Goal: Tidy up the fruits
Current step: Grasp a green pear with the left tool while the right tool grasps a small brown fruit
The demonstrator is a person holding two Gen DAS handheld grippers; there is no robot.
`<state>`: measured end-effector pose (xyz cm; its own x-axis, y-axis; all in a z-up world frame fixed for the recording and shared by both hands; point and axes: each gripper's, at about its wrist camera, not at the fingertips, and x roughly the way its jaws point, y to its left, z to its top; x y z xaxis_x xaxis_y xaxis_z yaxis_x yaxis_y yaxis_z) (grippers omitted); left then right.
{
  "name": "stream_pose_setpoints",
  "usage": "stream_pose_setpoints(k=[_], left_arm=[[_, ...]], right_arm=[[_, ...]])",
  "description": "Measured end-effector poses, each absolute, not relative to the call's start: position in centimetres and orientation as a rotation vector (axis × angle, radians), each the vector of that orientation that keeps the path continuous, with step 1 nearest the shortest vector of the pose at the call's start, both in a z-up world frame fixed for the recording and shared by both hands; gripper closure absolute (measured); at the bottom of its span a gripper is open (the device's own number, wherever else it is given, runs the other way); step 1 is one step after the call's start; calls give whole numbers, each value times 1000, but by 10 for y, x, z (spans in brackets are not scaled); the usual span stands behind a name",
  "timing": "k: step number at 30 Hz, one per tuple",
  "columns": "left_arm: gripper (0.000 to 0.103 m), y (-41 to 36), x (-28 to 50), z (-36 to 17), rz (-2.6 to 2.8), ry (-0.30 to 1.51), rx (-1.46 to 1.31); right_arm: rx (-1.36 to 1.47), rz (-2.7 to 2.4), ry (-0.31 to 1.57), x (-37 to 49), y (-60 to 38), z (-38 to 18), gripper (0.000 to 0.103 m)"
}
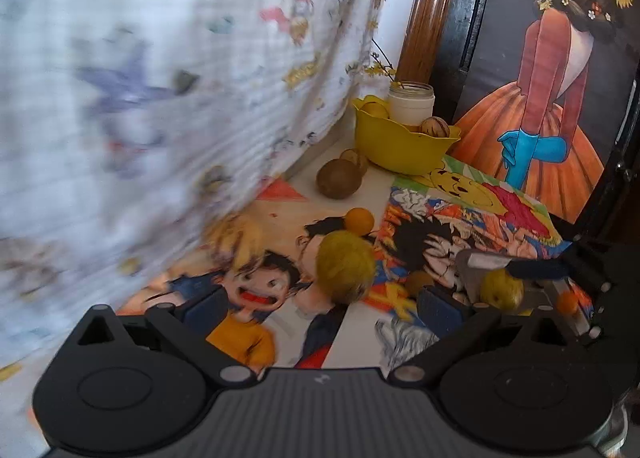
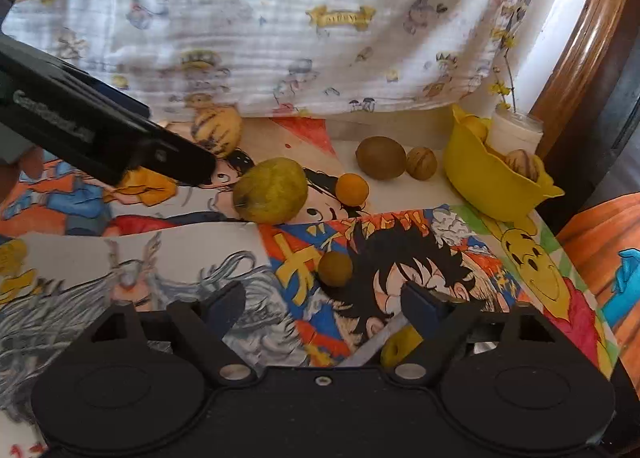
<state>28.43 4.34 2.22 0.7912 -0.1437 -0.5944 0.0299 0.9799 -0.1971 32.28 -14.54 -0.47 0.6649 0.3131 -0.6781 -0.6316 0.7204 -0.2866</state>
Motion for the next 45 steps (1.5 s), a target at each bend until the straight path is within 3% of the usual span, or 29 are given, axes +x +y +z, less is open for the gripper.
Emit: stream_pose_setpoints(k=[9, 15, 23, 27, 31, 45], left_arm=[[3, 35, 344, -8, -107, 718, -266], [12, 28, 359, -15, -117, 738, -251], [34, 27, 374, -25, -108, 787, -271], [37, 31, 378, -26, -118, 798, -314], [45, 30, 378, -27, -131, 791, -320], [46, 30, 340, -22, -134, 797, -348]], right_arm=[[-498, 562, 715, 363, -141, -33, 45], [-437, 563, 726, 375, -143, -35, 53], [-414, 575, 730, 378, -143, -36, 66], [-401, 572, 731, 378, -143, -36, 74], [-381, 562, 730, 376, -143, -36, 75], [-276, 554, 684, 326, -160, -14, 75]])
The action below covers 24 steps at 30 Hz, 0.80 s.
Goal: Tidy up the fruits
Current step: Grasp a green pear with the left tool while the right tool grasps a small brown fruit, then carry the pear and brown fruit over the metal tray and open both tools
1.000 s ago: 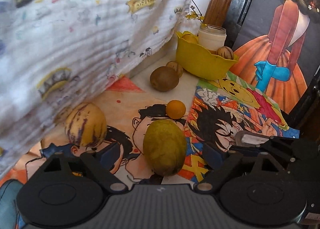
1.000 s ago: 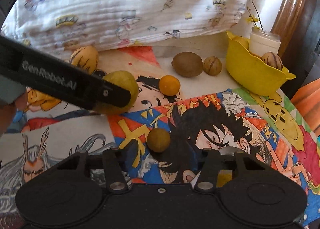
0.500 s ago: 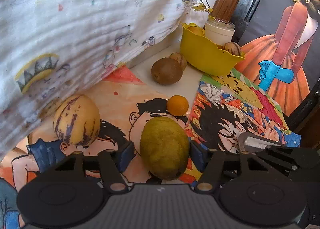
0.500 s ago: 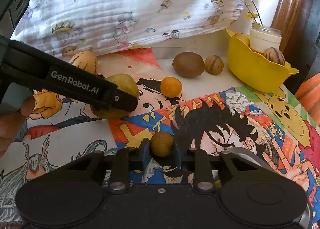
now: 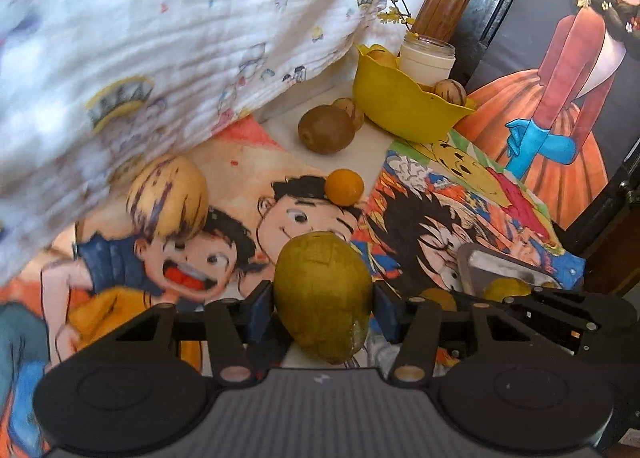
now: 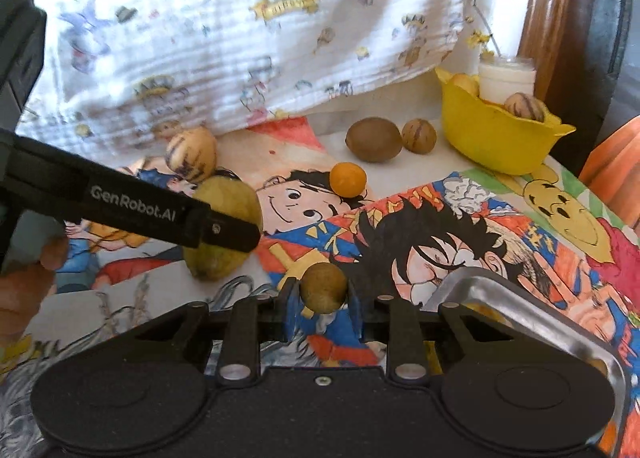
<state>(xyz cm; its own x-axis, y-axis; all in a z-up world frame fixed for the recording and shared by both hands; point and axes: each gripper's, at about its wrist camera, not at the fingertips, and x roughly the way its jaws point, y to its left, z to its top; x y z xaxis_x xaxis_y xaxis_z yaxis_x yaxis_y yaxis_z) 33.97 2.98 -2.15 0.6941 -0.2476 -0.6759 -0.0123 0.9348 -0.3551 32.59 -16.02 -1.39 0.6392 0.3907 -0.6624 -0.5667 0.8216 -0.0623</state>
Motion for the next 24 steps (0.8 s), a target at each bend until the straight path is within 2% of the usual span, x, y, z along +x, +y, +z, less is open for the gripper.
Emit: stream_pose_setpoints(k=[15, 24], left_arm=[[46, -16, 277, 1, -210, 766, -369], [46, -72, 252, 4, -307, 780, -326]], right_arm=[[-172, 425, 596, 242, -247, 24, 75], [-149, 290, 575, 227, -303, 15, 75]])
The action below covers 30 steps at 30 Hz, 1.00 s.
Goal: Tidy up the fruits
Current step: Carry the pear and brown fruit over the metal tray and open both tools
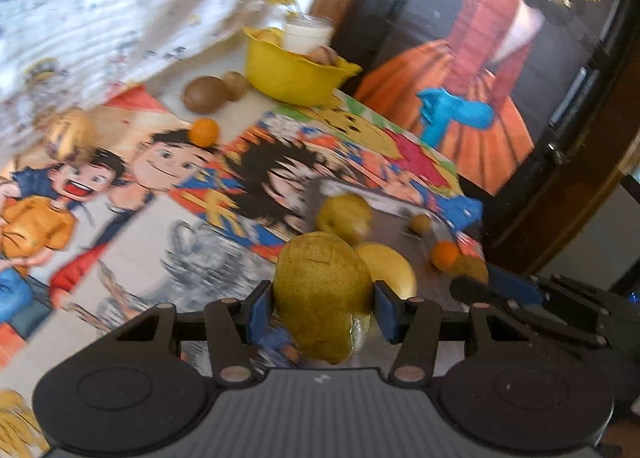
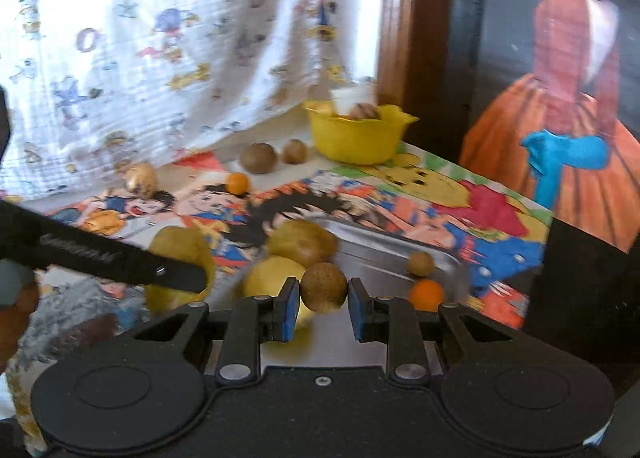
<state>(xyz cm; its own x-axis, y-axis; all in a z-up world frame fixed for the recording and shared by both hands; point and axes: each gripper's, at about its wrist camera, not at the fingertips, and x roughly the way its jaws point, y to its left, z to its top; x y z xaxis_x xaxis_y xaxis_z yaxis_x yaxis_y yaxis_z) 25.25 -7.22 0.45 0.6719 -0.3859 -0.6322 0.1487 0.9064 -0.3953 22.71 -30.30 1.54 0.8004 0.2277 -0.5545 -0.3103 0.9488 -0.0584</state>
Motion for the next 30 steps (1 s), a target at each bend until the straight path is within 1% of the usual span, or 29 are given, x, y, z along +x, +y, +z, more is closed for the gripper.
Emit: stream_pose_setpoints(k=[11, 30], left_arm=[[46, -122, 242, -11, -365, 842, -258], [45, -132, 244, -17, -353, 847, -230]], right_arm=[[-173, 182, 611, 248, -338, -16, 75], [-165, 194, 658, 265, -337, -33, 75]])
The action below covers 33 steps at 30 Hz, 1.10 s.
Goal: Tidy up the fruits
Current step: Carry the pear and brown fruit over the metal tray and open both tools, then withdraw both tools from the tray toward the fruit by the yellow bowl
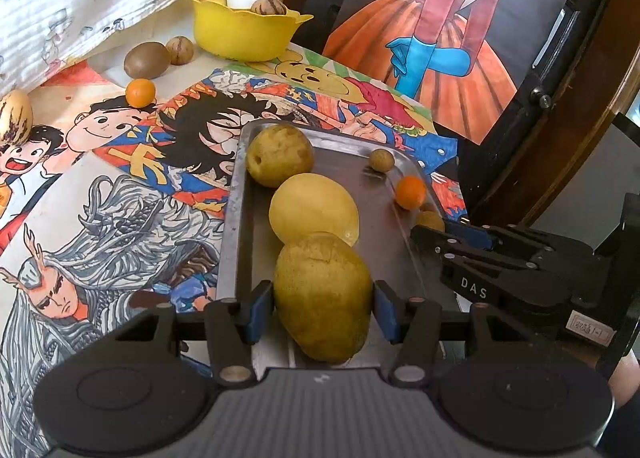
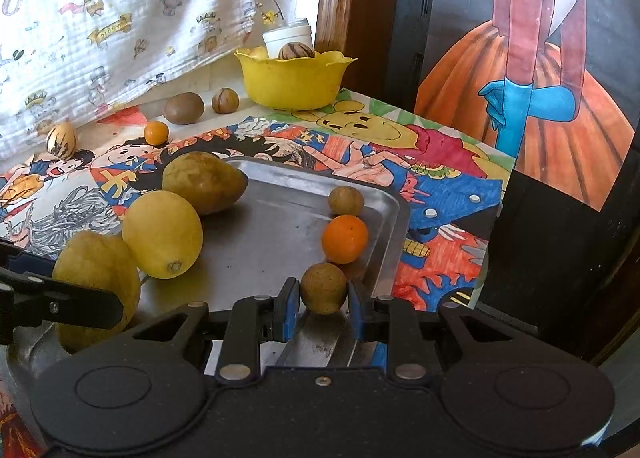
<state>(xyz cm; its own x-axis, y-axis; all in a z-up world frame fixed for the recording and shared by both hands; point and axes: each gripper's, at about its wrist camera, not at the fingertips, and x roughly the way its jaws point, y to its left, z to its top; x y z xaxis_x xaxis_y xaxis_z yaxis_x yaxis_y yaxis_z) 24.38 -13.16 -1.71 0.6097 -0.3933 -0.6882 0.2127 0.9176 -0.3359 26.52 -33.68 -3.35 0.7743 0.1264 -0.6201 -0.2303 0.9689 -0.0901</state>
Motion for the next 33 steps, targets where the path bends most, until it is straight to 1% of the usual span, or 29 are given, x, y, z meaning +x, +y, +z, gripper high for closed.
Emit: stream_pose_setpoints(k=[3, 7, 9, 11, 13, 14, 18, 20, 22, 23, 24, 25, 26, 28, 30, 33], left_arm=[[45, -131, 245, -17, -353, 847, -233], [44, -131, 244, -17, -351, 849, -234], [41, -129, 244, -16, -346, 852, -236], [31, -127, 241, -14, -341, 848, -239], [28, -123, 237, -11, -336, 833, -254], [26, -121, 235, -9, -337, 827, -262], [19, -110, 222, -1, -314, 792, -280], [13, -104, 215, 3, -295, 775, -283], [9, -98, 207, 7, -274, 760, -284], [5, -95, 203, 10, -262, 751, -284], [3, -93, 198, 11, -249, 742, -282], [1, -90, 193, 13, -237, 731, -279], [1, -87, 188, 15, -228, 722, -275], [1, -83, 179, 18, -209, 706, -265], [1, -79, 171, 21, -192, 698, -254], [1, -71, 160, 25, -165, 681, -243]], right_arm=[[-163, 194, 662, 265, -336, -33, 75], [-158, 191, 652, 260, -336, -31, 73], [-154, 188, 642, 256, -336, -27, 71], [-149, 182, 630, 249, -337, -23, 68], [-143, 177, 620, 243, -338, -18, 63], [-140, 177, 613, 238, -338, -15, 62], [-128, 175, 588, 219, -337, -3, 50], [-116, 174, 575, 208, -336, 3, 43], [-96, 166, 563, 197, -335, 8, 28], [-81, 162, 559, 191, -334, 10, 25], [-69, 161, 558, 186, -333, 11, 22], [-58, 163, 557, 181, -332, 13, 21], [-48, 162, 555, 175, -330, 14, 20], [-26, 153, 545, 163, -325, 18, 10], [6, 155, 531, 150, -321, 21, 4], [49, 156, 528, 133, -315, 25, 2]])
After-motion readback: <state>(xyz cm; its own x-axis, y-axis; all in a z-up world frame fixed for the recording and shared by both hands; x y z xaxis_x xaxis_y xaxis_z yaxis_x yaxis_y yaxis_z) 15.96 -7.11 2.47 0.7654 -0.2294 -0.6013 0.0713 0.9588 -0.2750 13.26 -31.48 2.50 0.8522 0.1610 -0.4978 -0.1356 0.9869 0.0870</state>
